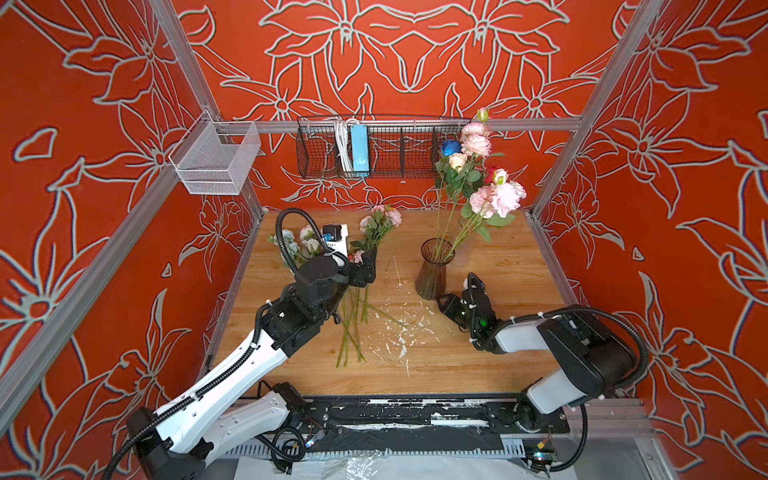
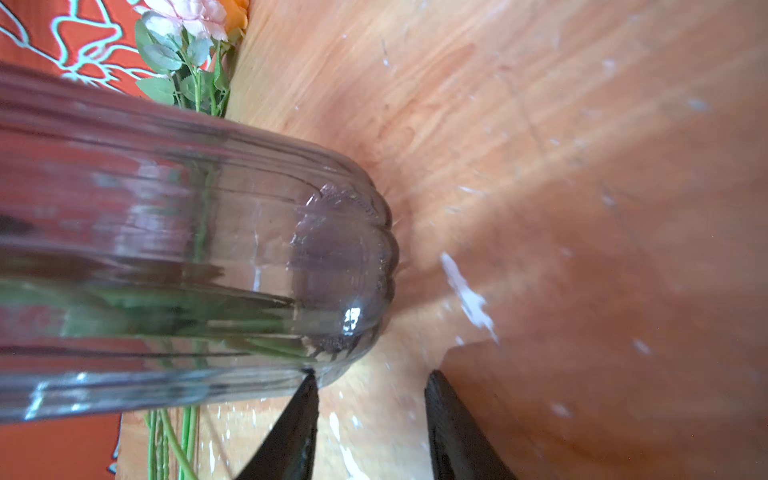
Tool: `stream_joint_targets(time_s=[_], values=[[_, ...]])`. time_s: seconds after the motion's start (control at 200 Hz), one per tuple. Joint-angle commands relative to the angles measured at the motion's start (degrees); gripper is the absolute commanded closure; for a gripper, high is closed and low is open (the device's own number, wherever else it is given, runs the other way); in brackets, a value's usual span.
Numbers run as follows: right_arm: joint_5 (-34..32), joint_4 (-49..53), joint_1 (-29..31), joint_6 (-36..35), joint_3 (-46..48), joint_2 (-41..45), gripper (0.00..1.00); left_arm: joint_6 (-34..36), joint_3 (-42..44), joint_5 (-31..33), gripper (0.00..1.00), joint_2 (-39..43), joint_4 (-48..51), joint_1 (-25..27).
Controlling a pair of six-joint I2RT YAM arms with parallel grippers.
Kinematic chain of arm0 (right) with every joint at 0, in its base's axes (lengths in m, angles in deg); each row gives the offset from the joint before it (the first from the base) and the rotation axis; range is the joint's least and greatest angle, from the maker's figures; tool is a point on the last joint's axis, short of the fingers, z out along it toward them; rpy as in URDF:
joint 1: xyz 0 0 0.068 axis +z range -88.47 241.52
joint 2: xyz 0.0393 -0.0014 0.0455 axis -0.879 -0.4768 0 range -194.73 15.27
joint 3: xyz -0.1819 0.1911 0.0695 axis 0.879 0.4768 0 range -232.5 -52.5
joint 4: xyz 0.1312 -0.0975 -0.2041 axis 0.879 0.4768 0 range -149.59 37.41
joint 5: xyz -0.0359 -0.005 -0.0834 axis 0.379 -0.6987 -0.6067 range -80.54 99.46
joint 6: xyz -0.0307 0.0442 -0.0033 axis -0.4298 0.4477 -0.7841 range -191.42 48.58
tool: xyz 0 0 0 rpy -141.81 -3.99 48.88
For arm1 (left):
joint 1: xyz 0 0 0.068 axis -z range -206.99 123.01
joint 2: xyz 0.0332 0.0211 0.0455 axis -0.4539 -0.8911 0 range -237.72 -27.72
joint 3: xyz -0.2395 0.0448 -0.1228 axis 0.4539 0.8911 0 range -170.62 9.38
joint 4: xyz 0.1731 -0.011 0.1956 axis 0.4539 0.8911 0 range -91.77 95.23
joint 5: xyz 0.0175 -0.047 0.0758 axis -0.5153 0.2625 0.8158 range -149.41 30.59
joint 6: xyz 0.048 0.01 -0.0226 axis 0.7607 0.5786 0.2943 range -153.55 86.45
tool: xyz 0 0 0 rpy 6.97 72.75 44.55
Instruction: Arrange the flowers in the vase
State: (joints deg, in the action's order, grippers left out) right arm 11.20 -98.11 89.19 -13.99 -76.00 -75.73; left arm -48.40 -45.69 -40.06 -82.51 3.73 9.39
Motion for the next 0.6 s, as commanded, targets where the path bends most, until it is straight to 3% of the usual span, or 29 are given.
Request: stream_joint_targets(time_s=[0.0, 0.595], values=[[-3.3, 2.8, -0.3, -1.4, -2.1, -2.1, 0.55, -1.1, 0.1, -0.3, 0.17, -0.4, -1.0, -1.0], [-0.6, 14.7, -2.9, -14.7, -18.4, -10.3, 0.53, -1.3, 0.2, -0.6, 0.17, -0.7, -0.9, -1.9]])
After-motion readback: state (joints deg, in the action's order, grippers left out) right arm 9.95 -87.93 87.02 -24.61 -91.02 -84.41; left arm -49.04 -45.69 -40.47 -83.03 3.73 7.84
